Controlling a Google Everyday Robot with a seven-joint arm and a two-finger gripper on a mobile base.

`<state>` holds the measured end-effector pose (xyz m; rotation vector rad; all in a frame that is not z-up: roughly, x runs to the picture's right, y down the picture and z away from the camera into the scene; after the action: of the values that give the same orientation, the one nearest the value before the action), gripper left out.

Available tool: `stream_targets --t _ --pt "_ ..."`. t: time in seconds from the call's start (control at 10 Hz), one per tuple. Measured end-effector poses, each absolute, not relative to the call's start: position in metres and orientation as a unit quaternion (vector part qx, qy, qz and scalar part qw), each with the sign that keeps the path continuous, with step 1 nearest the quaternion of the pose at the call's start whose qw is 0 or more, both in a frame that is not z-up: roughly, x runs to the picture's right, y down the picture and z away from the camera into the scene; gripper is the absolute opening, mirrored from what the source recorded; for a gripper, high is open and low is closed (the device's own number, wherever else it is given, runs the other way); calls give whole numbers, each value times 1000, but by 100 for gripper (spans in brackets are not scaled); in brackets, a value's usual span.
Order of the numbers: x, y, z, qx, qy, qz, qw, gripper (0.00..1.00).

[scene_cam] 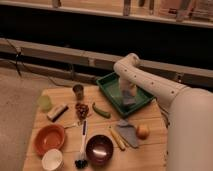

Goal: Wipe tray with sponge

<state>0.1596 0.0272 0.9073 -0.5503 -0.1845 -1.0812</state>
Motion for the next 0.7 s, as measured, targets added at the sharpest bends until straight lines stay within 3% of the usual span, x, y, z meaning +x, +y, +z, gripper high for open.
stream_targets --t 0.2,0.7 --pt "168 42 928 -265 -95 -492 823 0" --pt "180 48 938 -255 -103 -463 843 0"
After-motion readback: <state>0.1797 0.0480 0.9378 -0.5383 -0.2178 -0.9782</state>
